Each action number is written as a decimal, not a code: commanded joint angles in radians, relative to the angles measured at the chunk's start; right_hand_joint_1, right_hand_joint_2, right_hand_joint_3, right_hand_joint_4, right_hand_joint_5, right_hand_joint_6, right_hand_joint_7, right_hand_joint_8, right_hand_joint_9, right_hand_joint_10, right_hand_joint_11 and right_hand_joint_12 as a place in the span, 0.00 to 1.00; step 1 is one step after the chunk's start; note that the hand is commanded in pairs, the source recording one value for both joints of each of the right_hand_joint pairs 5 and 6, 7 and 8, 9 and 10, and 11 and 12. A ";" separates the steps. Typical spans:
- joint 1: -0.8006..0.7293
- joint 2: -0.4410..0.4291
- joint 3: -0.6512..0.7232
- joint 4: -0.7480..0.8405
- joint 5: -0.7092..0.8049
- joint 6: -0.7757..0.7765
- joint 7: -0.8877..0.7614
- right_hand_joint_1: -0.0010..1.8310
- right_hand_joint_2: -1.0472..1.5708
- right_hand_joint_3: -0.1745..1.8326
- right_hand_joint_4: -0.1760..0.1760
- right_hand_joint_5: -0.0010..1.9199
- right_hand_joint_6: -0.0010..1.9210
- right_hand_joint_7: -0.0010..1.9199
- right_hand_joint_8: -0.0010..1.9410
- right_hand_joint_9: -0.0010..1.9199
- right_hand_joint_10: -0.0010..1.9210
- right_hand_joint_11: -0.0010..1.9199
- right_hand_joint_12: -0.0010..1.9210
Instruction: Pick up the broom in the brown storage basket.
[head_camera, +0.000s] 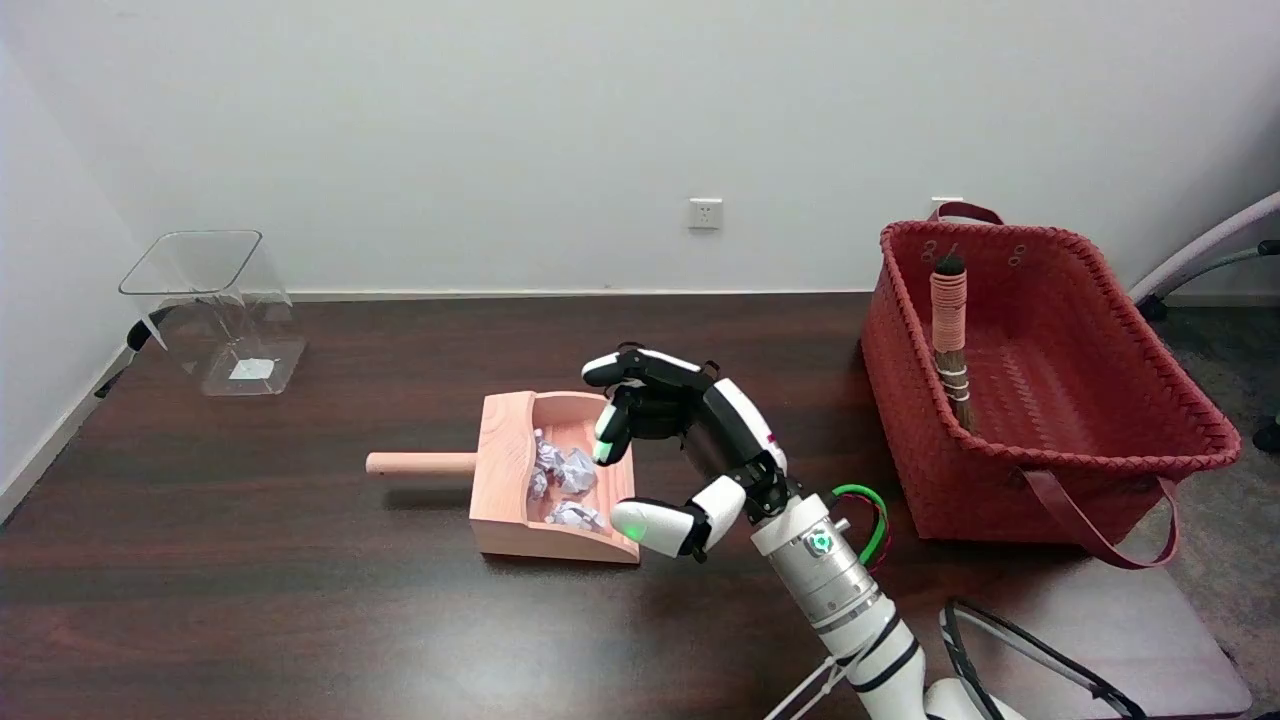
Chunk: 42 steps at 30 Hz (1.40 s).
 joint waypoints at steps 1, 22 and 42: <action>0.065 0.003 -0.006 0.113 -0.027 0.007 0.152 0.65 0.36 0.61 0.50 0.37 0.37 0.57 0.56 0.61 0.61 0.55 0.55; 0.076 0.024 -0.017 0.121 -0.028 -0.045 0.158 0.67 0.35 0.61 0.50 0.29 0.29 0.56 0.56 0.61 0.61 0.59 0.59; 0.071 0.138 0.055 -0.189 -0.049 0.021 0.034 0.66 0.32 0.62 0.50 0.24 0.24 0.54 0.53 0.48 0.48 0.52 0.52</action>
